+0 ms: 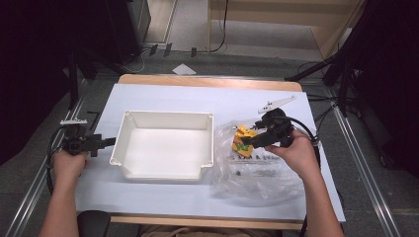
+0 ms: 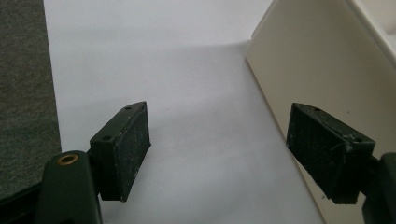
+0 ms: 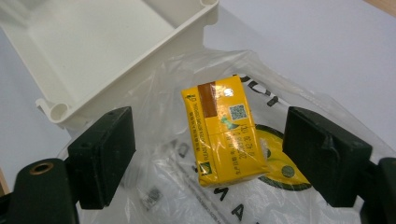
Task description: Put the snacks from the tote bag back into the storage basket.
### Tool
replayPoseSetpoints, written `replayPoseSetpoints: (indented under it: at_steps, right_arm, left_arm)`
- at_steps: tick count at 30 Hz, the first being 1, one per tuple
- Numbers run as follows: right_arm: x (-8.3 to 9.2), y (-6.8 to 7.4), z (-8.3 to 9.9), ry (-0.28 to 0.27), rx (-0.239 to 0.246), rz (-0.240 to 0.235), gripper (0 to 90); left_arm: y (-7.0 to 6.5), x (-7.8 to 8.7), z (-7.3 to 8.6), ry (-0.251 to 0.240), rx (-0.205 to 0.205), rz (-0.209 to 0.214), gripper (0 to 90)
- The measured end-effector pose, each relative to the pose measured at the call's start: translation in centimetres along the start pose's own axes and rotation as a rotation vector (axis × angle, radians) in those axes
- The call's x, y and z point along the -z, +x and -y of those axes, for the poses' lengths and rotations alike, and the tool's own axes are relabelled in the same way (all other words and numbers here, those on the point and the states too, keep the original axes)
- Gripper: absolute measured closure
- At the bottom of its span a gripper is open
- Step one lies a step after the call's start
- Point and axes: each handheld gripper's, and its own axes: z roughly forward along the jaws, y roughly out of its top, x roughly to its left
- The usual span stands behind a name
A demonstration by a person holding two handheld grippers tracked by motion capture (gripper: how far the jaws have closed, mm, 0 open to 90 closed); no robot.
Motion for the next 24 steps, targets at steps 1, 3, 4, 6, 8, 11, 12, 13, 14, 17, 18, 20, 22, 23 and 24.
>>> replayPoseSetpoints:
  at_steps: [1, 3, 4, 6, 8, 11, 12, 13, 14, 17, 18, 20, 22, 23, 24]
  right_arm:
    - [-0.1, 0.1, 0.0, 0.004, 0.003, 0.000, 18.5]
    - [-0.3, 0.1, 0.0, 0.010, 0.006, 0.000, 18.7]
    - [-0.5, 0.1, 0.0, 0.014, 0.014, 0.003, 18.7]
    - [-0.7, 0.2, 0.0, 0.031, 0.013, 0.014, 18.8]
    - [-1.1, 0.2, 0.1, 0.045, 0.009, 0.017, 18.9]
    - [-1.5, 0.1, 0.3, 0.057, 0.011, 0.019, 19.8]
    - [-1.6, 0.1, 0.3, 0.058, 0.019, 0.022, 20.1]
    - [-1.8, 0.2, 0.3, 0.062, 0.023, 0.024, 20.5]
    - [-1.9, 0.3, 0.2, 0.064, 0.028, 0.030, 20.8]
    - [-2.2, 0.4, 0.2, 0.067, 0.029, 0.037, 21.3]
    - [-2.3, 0.5, 0.2, 0.069, 0.029, 0.041, 21.6]
    - [-2.6, 0.4, 0.3, 0.076, 0.022, 0.043, 22.3]
    - [-2.9, 0.3, 0.5, 0.083, 0.020, 0.041, 23.1]
    - [-3.0, 0.3, 0.5, 0.084, 0.025, 0.042, 23.6]
    - [-3.2, 0.3, 0.6, 0.085, 0.025, 0.043, 24.4]
  left_arm:
    - [0.0, 0.0, 0.0, 0.001, 0.000, 0.000, 22.8]
    - [0.0, 0.0, 0.0, 0.002, 0.000, 0.000, 22.8]
    - [0.0, 0.0, 0.0, 0.002, 0.000, -0.001, 22.8]
    - [0.0, 0.0, 0.0, 0.001, 0.000, 0.000, 22.8]
    - [0.0, 0.0, 0.0, 0.001, 0.000, 0.001, 22.8]
    - [0.0, 0.0, 0.0, 0.000, 0.000, 0.000, 22.8]
    - [0.0, 0.0, 0.0, 0.001, 0.000, 0.000, 22.7]
    - [0.0, 0.0, 0.0, 0.001, 0.000, -0.001, 22.8]
    - [0.0, 0.0, 0.0, 0.001, 0.000, -0.001, 22.8]
    - [0.0, 0.0, 0.0, 0.003, 0.000, 0.000, 22.7]
    - [0.0, 0.0, 0.0, 0.001, 0.001, 0.001, 22.8]
    - [0.0, 0.0, 0.0, 0.001, 0.000, 0.000, 22.8]
    - [0.0, 0.0, 0.0, 0.000, 0.000, 0.000, 22.7]
    - [0.0, 0.0, 0.0, 0.001, 0.000, 0.001, 22.7]
    - [0.0, 0.0, 0.0, 0.001, 0.001, 0.001, 22.8]
